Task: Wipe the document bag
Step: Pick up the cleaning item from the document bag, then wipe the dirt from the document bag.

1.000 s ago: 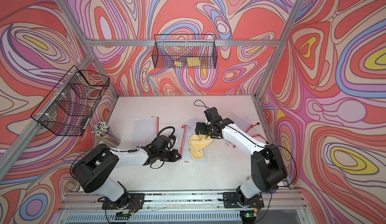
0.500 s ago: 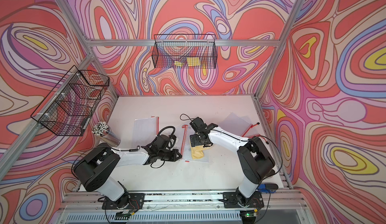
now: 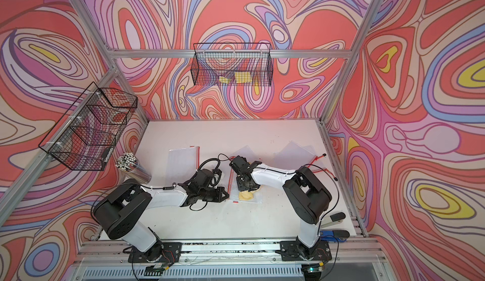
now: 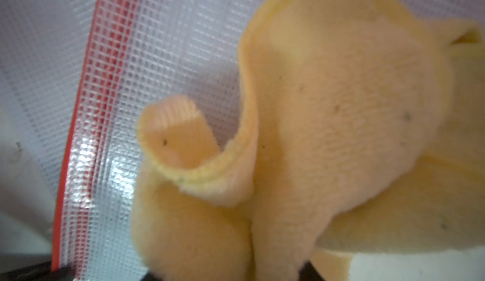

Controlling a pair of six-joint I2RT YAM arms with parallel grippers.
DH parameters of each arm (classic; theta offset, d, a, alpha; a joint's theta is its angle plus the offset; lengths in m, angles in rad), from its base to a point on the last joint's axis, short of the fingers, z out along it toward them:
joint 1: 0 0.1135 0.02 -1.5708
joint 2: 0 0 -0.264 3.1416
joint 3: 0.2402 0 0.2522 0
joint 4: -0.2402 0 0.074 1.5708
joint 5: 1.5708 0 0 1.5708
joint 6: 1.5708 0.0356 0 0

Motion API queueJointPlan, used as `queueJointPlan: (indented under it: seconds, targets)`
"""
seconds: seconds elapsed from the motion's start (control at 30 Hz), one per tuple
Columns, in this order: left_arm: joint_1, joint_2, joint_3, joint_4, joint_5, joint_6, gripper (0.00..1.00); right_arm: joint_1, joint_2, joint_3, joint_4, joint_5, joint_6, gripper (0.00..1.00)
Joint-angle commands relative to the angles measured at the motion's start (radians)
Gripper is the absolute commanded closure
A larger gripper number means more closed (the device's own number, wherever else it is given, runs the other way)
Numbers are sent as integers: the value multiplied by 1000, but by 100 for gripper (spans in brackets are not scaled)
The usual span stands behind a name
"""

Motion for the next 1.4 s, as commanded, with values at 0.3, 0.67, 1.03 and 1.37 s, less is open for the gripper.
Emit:
queueJointPlan:
  seconds: [0.3,0.67,1.03,1.37]
  targets:
    - [6,16,-45,-73,-47,-4,100,-22,-4,34,-2,-51,-1,100]
    - [6,33,-27,-75,-39,-2,100,24,-25,-48,159,-326,103,100]
    - [6,14,-37,-79,-51,-1,100,-226,-178,-241,30,-253,57,100]
    - [7,21,-28,-66,-57,-11,100,-5,-146,-178,132,-335,182,100]
